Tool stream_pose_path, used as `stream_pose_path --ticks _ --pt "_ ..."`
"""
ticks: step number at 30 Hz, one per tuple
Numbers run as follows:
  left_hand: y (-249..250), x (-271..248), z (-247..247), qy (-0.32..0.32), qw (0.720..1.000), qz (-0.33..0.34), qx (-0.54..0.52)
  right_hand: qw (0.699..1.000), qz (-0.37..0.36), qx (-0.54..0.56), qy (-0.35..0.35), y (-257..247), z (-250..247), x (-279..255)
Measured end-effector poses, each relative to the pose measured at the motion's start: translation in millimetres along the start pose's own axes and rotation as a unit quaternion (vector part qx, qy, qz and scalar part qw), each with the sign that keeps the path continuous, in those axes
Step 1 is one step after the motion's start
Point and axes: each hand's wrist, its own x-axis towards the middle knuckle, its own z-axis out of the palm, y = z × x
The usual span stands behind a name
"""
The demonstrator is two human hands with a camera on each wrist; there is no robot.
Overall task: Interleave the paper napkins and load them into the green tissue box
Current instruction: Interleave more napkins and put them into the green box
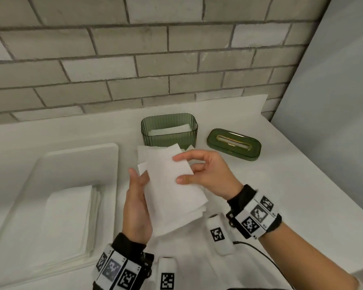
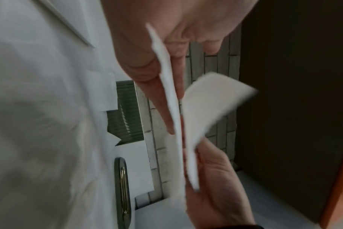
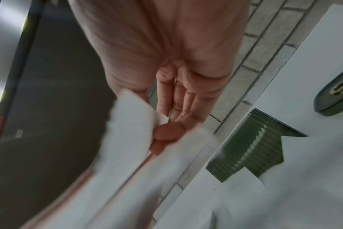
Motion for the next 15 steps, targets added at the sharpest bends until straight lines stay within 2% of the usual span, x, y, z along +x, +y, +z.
stream_pose_path --ticks 4,6,8,10,11,13,15 --pt "-3 -2 2 0.043 0.995 0.059 0.067 0.998 0.003 -0.035 0.047 10 8 -6" --pt "-5 -2 1 0.053 0.993 0.089 0.057 0.994 0.043 -0.076 0.067 16 10 -12" --pt "-8 -2 0 0.068 0.991 0.112 0.011 0.989 0.118 -0.077 0.033 23 12 -18" --pt "-14 0 -3 0.073 0.990 0.115 -0.032 0.988 0.153 -0.002 -0.008 32 12 -22" --pt "-16 1 -5 0.077 0.990 0.112 -0.045 0.988 0.152 0.030 -0.011 35 11 -24" --pt "-17 4 -14 0.089 0.990 0.105 -0.040 0.989 0.131 0.058 0.025 39 9 -24" --pt "-10 9 -25 0.096 0.989 0.108 0.038 0.989 0.100 0.075 0.072 40 3 -21"
